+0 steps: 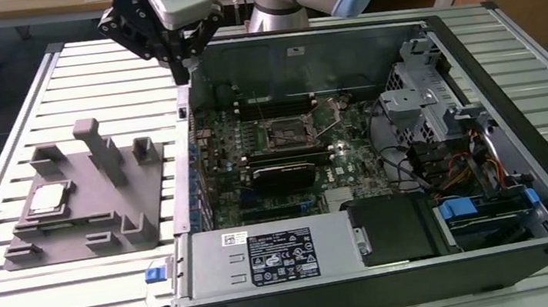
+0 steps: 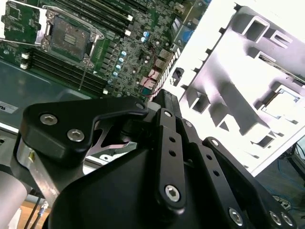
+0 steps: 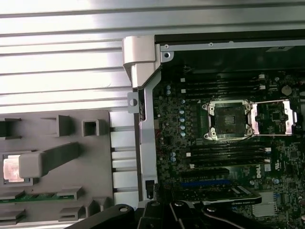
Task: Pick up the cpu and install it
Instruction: 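Reach for the cpu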
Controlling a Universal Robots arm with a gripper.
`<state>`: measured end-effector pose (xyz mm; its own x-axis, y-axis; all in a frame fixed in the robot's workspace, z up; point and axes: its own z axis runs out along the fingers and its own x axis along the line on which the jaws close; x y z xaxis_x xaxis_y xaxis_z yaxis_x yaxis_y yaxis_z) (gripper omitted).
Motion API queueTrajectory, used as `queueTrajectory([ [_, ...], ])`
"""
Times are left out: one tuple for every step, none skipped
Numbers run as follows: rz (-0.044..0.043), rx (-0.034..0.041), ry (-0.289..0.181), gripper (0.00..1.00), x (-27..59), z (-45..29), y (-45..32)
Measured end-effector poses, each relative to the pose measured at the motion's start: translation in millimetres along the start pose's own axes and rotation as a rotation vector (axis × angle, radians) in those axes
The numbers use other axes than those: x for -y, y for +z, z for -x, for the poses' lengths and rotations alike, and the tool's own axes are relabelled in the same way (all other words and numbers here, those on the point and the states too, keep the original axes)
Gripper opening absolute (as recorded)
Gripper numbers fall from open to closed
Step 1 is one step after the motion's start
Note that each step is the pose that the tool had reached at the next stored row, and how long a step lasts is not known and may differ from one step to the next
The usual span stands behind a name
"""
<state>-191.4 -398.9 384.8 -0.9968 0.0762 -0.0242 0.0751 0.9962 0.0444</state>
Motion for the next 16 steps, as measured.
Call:
queueTrajectory([
  [0.0,0.0,0.0,0.11,0.1,-1.6,0.1],
  [0.0,0.0,0.0,0.11,0.2,-2.8,0.2],
  [0.0,0.0,0.0,0.11,0.3,-4.0,0.3],
  [0.0,0.0,0.0,0.11,0.4,-5.2,0.5],
  [-0.0001,0.0,0.0,0.11,0.5,-6.3,0.6],
  [-0.0001,-0.0001,0.0,0.11,0.6,-7.6,0.7],
  [-0.0001,-0.0001,0.0,0.11,0.7,-8.8,0.8],
  [-0.0001,-0.0001,0.0,0.11,0.8,-10.0,0.9],
  [-0.0001,-0.0001,0.0,0.11,0.9,-11.2,1.1],
  [0.0,0.0,0.0,0.11,1.0,-12.6,1.3],
  [-0.0001,-0.0001,0.0,0.11,1.1,-13.9,1.4],
  [0.0,0.0,0.0,0.11,1.2,-15.2,1.5],
  [0.0,0.0,0.0,0.11,1.3,-16.5,1.6],
  [-0.0001,-0.0001,0.0,0.11,1.4,-17.7,1.7],
  [-0.0001,-0.0001,0.0,0.11,1.5,-18.8,1.8],
  [0.0,0.0,0.0,0.11,1.6,-20.1,2.0],
])
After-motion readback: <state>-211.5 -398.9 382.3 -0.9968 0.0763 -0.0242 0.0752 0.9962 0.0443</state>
